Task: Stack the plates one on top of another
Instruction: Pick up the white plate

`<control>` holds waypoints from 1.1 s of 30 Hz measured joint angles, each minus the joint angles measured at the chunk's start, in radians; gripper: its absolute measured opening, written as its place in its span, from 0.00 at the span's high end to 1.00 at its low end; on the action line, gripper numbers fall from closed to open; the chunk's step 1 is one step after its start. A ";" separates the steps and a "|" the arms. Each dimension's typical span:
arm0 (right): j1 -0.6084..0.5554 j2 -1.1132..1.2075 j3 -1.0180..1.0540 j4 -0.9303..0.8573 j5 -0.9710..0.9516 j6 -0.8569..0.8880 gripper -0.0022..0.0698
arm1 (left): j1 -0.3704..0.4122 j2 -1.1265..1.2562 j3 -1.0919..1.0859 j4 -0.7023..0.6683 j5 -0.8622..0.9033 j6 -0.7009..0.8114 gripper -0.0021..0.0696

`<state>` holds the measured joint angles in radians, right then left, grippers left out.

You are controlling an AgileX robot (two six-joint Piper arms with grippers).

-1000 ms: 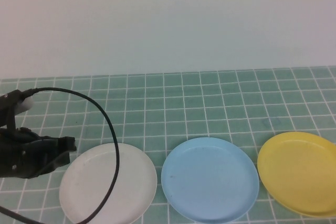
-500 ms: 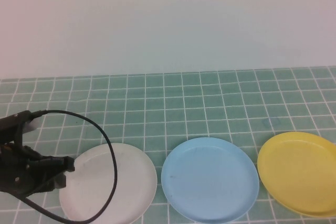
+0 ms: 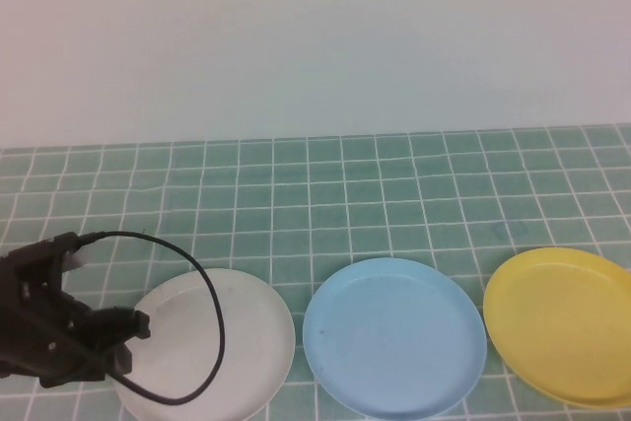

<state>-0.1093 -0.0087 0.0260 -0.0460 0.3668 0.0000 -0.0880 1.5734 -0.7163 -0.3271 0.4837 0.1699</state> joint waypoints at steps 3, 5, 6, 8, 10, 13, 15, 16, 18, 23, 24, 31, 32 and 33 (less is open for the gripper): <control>0.000 0.000 0.000 0.000 0.000 0.000 0.97 | 0.000 0.016 -0.025 -0.007 0.010 0.000 0.65; 0.000 0.000 0.000 0.000 0.000 0.000 0.97 | 0.000 0.021 -0.035 -0.007 0.012 0.000 0.68; 0.000 0.000 0.000 0.000 0.000 0.000 0.97 | 0.000 0.023 -0.039 -0.005 0.012 0.000 0.71; 0.000 0.000 0.000 0.000 0.000 0.000 0.97 | 0.000 0.030 -0.043 -0.005 0.011 0.000 0.77; 0.000 0.000 0.000 0.000 0.000 0.000 0.97 | 0.000 0.041 -0.048 -0.005 0.011 0.007 0.82; 0.000 0.000 0.000 0.000 0.000 0.000 0.97 | 0.000 0.061 -0.048 -0.007 0.008 0.007 0.88; 0.000 0.000 0.000 0.000 0.000 0.000 0.97 | 0.000 0.078 -0.048 -0.007 0.008 0.007 0.91; 0.000 0.000 0.000 0.000 0.000 0.000 0.97 | 0.000 0.087 -0.048 -0.010 0.008 0.007 0.92; 0.000 0.000 0.000 0.000 0.000 0.000 0.97 | 0.000 0.101 -0.048 -0.018 0.004 0.007 0.93; 0.000 0.000 0.000 0.000 0.000 0.000 0.97 | 0.000 0.107 -0.048 -0.025 -0.006 0.007 0.97; 0.000 0.000 0.000 0.000 0.000 0.000 0.97 | 0.000 0.107 -0.048 -0.025 -0.006 0.007 0.97; 0.000 0.000 0.000 0.000 0.000 0.000 0.97 | 0.000 0.107 -0.088 -0.034 0.050 0.001 0.97; 0.000 0.000 0.000 0.000 0.000 0.000 0.97 | 0.000 0.107 -0.106 -0.034 0.075 0.006 0.97; 0.000 0.000 0.000 0.000 0.000 0.000 0.97 | 0.000 0.107 -0.119 -0.034 0.091 0.012 0.97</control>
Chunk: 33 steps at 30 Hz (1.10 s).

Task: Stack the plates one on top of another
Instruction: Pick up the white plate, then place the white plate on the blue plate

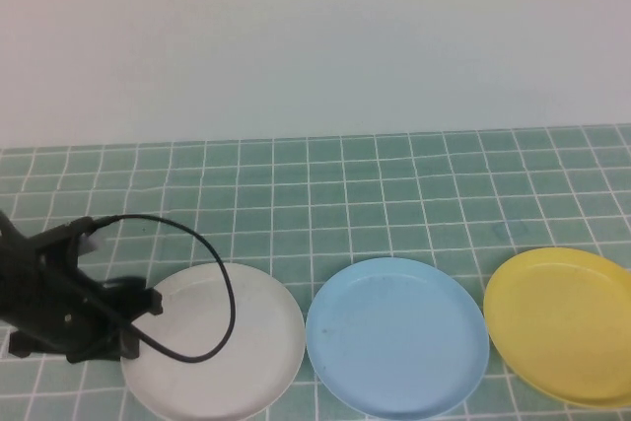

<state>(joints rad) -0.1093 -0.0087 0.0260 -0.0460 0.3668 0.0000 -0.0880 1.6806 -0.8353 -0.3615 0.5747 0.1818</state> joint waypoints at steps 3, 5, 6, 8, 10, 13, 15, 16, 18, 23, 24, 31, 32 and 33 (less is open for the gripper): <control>0.000 0.000 0.000 0.000 0.000 0.000 0.97 | 0.000 -0.009 -0.035 -0.015 0.035 0.000 0.97; 0.000 0.000 0.000 0.000 0.000 0.000 0.97 | 0.000 -0.024 -0.049 -0.038 0.035 0.015 0.97; 0.000 0.000 0.000 0.000 0.000 0.000 0.97 | 0.000 -0.034 -0.054 -0.050 0.035 0.023 0.97; 0.000 0.000 0.000 0.000 0.000 0.000 0.97 | 0.000 -0.054 -0.067 -0.059 0.032 0.029 0.97; 0.000 0.000 0.000 0.000 0.000 0.000 0.97 | 0.000 -0.071 -0.084 -0.070 0.032 0.029 0.97; 0.000 0.000 0.000 0.000 0.000 0.000 0.97 | -0.002 -0.098 -0.108 -0.097 0.042 0.041 0.97; 0.000 0.000 0.000 0.000 0.000 0.000 0.97 | -0.012 -0.116 -0.112 -0.143 0.039 0.070 0.97; 0.000 0.000 0.000 0.000 0.000 0.000 0.97 | -0.026 -0.122 -0.112 -0.175 0.039 0.097 0.97; 0.000 0.000 0.000 0.000 0.000 0.000 0.97 | -0.059 -0.128 -0.112 -0.233 0.039 0.161 0.97; 0.000 0.000 0.000 0.000 0.000 0.000 0.97 | -0.221 -0.126 -0.112 -0.321 -0.037 0.185 0.97; 0.000 0.000 0.000 0.000 0.000 0.000 0.97 | -0.258 -0.124 -0.114 -0.327 -0.068 0.185 0.97; 0.000 0.000 0.000 0.000 0.000 0.000 0.97 | -0.402 -0.006 -0.190 -0.326 -0.087 0.180 0.97; 0.000 0.000 0.000 0.000 0.000 0.000 0.97 | -0.410 0.013 -0.203 -0.326 -0.087 0.171 0.97; 0.000 0.000 0.000 0.000 0.000 0.000 0.97 | -0.410 0.027 -0.216 -0.332 -0.081 0.167 0.97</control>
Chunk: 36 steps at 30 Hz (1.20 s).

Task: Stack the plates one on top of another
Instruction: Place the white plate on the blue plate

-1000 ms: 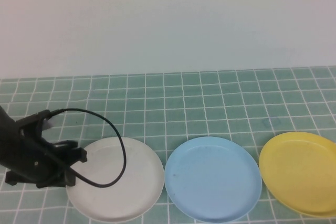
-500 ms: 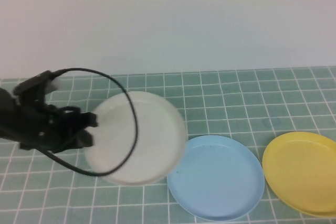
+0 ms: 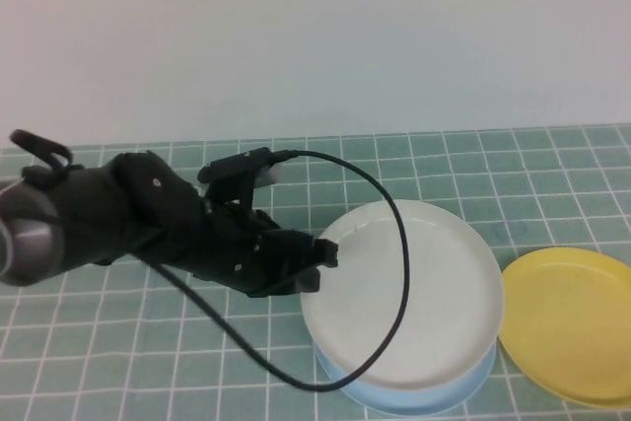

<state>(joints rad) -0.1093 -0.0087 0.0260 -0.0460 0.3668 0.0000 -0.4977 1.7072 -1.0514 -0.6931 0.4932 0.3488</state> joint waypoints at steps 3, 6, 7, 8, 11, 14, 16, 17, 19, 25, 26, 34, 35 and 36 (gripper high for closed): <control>0.000 0.000 0.000 0.000 0.000 0.000 0.97 | 0.000 0.051 -0.036 0.004 0.037 0.000 0.97; 0.000 0.000 0.000 0.000 0.000 0.000 0.97 | 0.000 0.088 -0.058 0.015 0.069 0.003 0.95; 0.000 0.000 0.000 0.000 0.000 0.000 0.97 | 0.000 0.097 -0.061 0.017 0.074 0.005 0.92; 0.000 0.000 0.000 0.000 0.000 0.000 0.97 | 0.000 0.106 -0.062 0.019 0.076 0.005 0.88; 0.000 0.000 0.000 0.000 0.000 0.000 0.97 | 0.000 0.116 -0.062 0.025 0.062 0.005 0.76; 0.000 0.000 0.000 0.000 0.000 0.000 0.97 | 0.000 0.116 -0.062 0.017 0.039 0.000 0.65; 0.000 0.000 0.000 0.000 0.000 0.000 0.97 | 0.000 0.116 -0.062 0.014 0.037 0.000 0.62; 0.000 0.000 0.000 0.000 0.000 0.000 0.97 | 0.000 0.116 -0.062 0.014 0.037 0.000 0.62; 0.000 0.000 0.000 0.000 0.000 0.000 0.97 | 0.002 0.116 -0.062 0.014 0.039 0.000 0.62; 0.000 0.000 0.000 0.000 0.000 0.000 0.97 | 0.002 0.090 -0.065 0.042 0.020 -0.002 0.62; 0.000 0.000 0.000 0.000 0.000 0.000 0.97 | 0.002 0.084 -0.067 0.042 0.020 -0.006 0.62; 0.000 0.000 0.000 0.000 0.000 0.000 0.97 | 0.002 0.017 -0.110 0.095 0.123 -0.106 0.62; 0.000 0.000 0.000 0.000 0.000 0.000 0.97 | 0.002 0.004 -0.116 0.126 0.146 -0.144 0.62; 0.000 0.000 0.000 0.000 0.000 0.000 0.97 | 0.002 -0.009 -0.127 0.153 0.173 -0.167 0.63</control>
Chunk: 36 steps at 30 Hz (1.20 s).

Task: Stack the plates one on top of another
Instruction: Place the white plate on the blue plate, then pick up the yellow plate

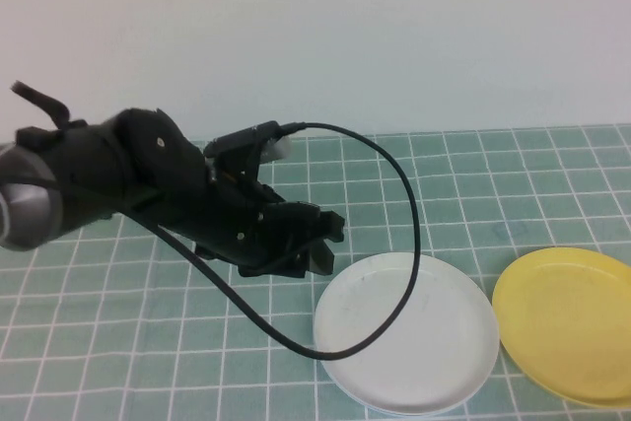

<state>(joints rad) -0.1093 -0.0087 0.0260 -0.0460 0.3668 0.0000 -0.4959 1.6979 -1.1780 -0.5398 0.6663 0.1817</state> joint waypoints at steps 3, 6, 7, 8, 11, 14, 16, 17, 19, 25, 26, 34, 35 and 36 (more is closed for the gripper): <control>0.000 0.000 0.000 0.000 0.000 0.000 0.97 | 0.000 -0.039 -0.017 0.025 0.058 -0.018 0.71; 0.000 0.000 0.000 0.000 0.000 0.000 0.97 | 0.000 -0.089 -0.017 0.025 0.087 -0.018 0.91; 0.000 0.000 0.000 0.000 0.000 0.000 0.97 | 0.000 -0.107 -0.017 0.023 0.102 -0.015 0.96; 0.000 0.000 0.000 0.000 0.000 0.000 0.97 | 0.000 -0.126 -0.017 0.018 0.121 -0.013 0.97; 0.000 0.000 0.000 0.000 0.000 0.000 0.97 | 0.000 -0.182 -0.016 0.018 0.169 -0.012 0.97; 0.000 0.000 0.000 0.000 0.000 0.000 0.97 | 0.000 -0.240 -0.016 0.004 0.209 -0.014 0.97; 0.000 0.000 0.000 0.000 0.000 0.000 0.97 | 0.000 -0.277 -0.016 -0.031 0.233 -0.014 0.97; 0.000 0.000 0.000 0.000 0.000 0.000 0.97 | 0.000 -0.295 -0.016 -0.055 0.242 -0.014 0.97; 0.000 0.000 0.000 0.000 0.000 0.000 0.97 | 0.000 -0.323 -0.016 -0.116 0.270 -0.014 0.97; 0.000 0.000 0.000 0.000 0.000 0.000 0.97 | 0.000 -0.348 -0.016 -0.334 0.342 -0.014 0.97; 0.000 0.000 0.000 0.000 0.000 0.000 0.97 | 0.000 -0.348 -0.016 -0.343 0.334 -0.012 0.97; 0.000 0.000 0.000 0.000 0.000 0.000 0.97 | 0.000 -0.348 -0.016 -0.084 0.117 0.137 0.97; 0.000 0.000 0.000 0.000 0.000 0.000 0.97 | 0.000 -0.348 -0.016 -0.049 0.098 0.159 0.97; 0.000 0.000 0.000 0.000 0.000 0.000 0.97 | 0.000 -0.348 -0.016 -0.018 0.070 0.171 0.97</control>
<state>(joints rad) -0.1093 -0.0087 0.0260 -0.0460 0.3668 0.0000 -0.4959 1.3499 -1.1936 -0.5577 0.7361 0.3528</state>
